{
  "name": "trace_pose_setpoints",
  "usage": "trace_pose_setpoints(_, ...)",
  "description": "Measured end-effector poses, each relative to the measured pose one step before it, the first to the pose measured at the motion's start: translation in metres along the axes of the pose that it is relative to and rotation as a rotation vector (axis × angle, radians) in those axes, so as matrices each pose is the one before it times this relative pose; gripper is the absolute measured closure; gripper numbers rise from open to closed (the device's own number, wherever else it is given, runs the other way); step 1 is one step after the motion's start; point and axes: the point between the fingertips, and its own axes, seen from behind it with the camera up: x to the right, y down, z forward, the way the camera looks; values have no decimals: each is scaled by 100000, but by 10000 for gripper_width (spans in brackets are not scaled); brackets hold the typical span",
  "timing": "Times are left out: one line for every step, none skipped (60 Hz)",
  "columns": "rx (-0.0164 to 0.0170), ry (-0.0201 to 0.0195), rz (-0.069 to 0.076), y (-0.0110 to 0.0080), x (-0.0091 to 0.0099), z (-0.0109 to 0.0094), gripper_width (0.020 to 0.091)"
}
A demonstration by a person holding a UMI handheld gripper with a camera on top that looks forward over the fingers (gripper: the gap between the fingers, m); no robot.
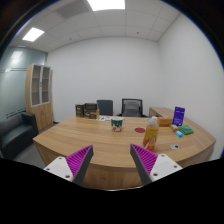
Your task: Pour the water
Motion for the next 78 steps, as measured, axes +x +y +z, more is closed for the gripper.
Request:
trace_pose_setpoints(122,428,95,-37,119,28,276)
trace_pose_setpoints(49,428,26,-27,136,49,276)
trace_pose_setpoints(50,449,67,-26,166,74,276)
trace_pose_setpoints(57,452,92,-59,229,107,277)
trace_pose_setpoints(90,427,156,-91,292,121,277)
trace_pose_setpoints(118,336,180,-85,300,-36,277)
trace_pose_setpoints(37,436,125,-95,366,224,277)
trace_pose_setpoints(33,336,81,-53,467,245,275)
trace_pose_setpoints(110,196,129,-68,501,266,276)
trace_pose_setpoints(218,9,65,-33,440,251,276)
trace_pose_setpoints(275,-95,147,-60,363,240,276)
trace_pose_setpoints(177,-7,246,-2,399,260,276)
trace_pose_setpoints(110,93,350,26,457,307,277)
trace_pose_setpoints(-30,222,466,87,462,334,277)
trace_pose_setpoints(-155,355,412,96,529,364,277)
trace_pose_setpoints(-220,434,395,99,487,358,276)
trace_pose_setpoints(-116,375,346,87,491,428,277)
trace_pose_setpoints(-28,345,315,38,506,472,277)
trace_pose_setpoints(-82,377,298,70,479,484,276)
trace_pose_setpoints(-161,484,340,90,494,514,278)
trace_pose_setpoints(-215,555,319,143,517,540,277)
trace_pose_setpoints(-249,519,239,144,557,575,278)
trace_pose_setpoints(-254,526,221,111,530,648,277)
trace_pose_setpoints(-276,541,270,145,545,664,276)
trace_pose_setpoints(-352,620,326,158,573,705,278)
trace_pose_setpoints(-500,701,480,175,567,714,278)
trace_pose_setpoints(-632,627,534,190,502,736,279)
trace_pose_setpoints(-606,370,497,192,460,766,275)
trace_pose_setpoints(-608,131,451,188,415,783,276)
trace_pose_setpoints(-544,36,463,195,379,792,273)
trace_pose_setpoints(-390,-88,411,128,366,795,273)
trace_pose_setpoints(-68,-447,254,62,311,810,272)
trace_pose_setpoints(-17,-325,240,50,391,830,274)
trace_pose_setpoints(-217,365,507,91,543,842,277)
trace_pose_setpoints(-309,778,681,140,651,833,277)
trace_pose_setpoints(-130,659,689,57,577,852,276)
trace_pose_setpoints(94,582,557,-10,465,818,276)
trace_pose_setpoints(266,556,423,-27,460,808,275)
trace_pose_setpoints(295,808,185,-21,546,845,273)
trace_pose_setpoints(153,933,-100,42,594,809,274)
trace_pose_setpoints(-81,1115,-210,107,614,777,274)
trace_pose_setpoints(-253,1217,-106,159,577,706,274)
trace_pose_setpoints(-327,868,-45,172,405,664,274)
trace_pose_setpoints(-233,424,-36,144,286,636,273)
trace_pose_setpoints(-43,8,10,78,173,597,274)
trace_pose_setpoints(97,-293,24,11,51,556,273)
trace_pose_setpoints(140,-485,6,16,30,517,272)
trace_pose_setpoints(67,-537,38,-16,25,464,274)
trace_pose_setpoints(212,-501,35,-26,17,437,275)
trace_pose_setpoints(183,-369,94,-37,37,380,272)
trace_pose_setpoints(252,-392,247,-86,-23,334,274)
trace_pose_setpoints(393,-394,436,-132,-67,326,273)
trace_pose_setpoints(729,-422,390,-206,-100,297,273)
trace_pose_setpoints(743,-464,228,-191,-96,334,273)
trace_pose_setpoints(562,-339,82,-152,-34,296,271)
trace_pose_setpoints(453,-85,-31,-133,-5,262,274)
trace_pose_setpoints(305,114,-153,-54,15,287,279)
trace_pose_setpoints(-117,524,-298,20,-196,218,290)
trace_pose_setpoints(-56,11,-388,-10,-83,175,313)
trace_pose_setpoints(252,-63,-352,-60,-67,197,353)
trace_pose_setpoints(370,-193,-364,-61,-132,180,428)
trace_pose_setpoints(304,-901,-421,2,-308,147,519)
trace_pose_setpoints(156,554,-682,-22,91,47,516)
trace_pose_setpoints(903,350,-346,-144,639,226,518)
trace_pose_setpoints(526,721,-356,-71,73,13,529)
trace_pose_setpoints(390,482,-150,-57,-24,-41,538)
trace_pose_setpoints(330,526,113,-51,4,-14,556)
trace_pose_setpoints(242,709,370,15,-16,-27,565)
trace_pose_setpoints(308,988,237,83,-193,64,581)
trace_pose_setpoints(361,587,393,-31,72,-5,596)
trace_pose_setpoints(251,599,113,-33,99,17,600)
trace_pose_setpoints(313,537,-244,-57,82,22,618)
trace_pose_setpoints(106,516,-482,-10,93,26,625)
trace_pose_setpoints(166,437,-251,-24,76,21,625)
trace_pose_setpoints(30,252,-345,1,38,22,645)
trace_pose_setpoints(-119,152,-449,10,58,3,647)
trace_pose_setpoints(-145,157,-681,11,58,14,648)
trace_pose_setpoints(-491,-30,-824,-142,342,122,648)
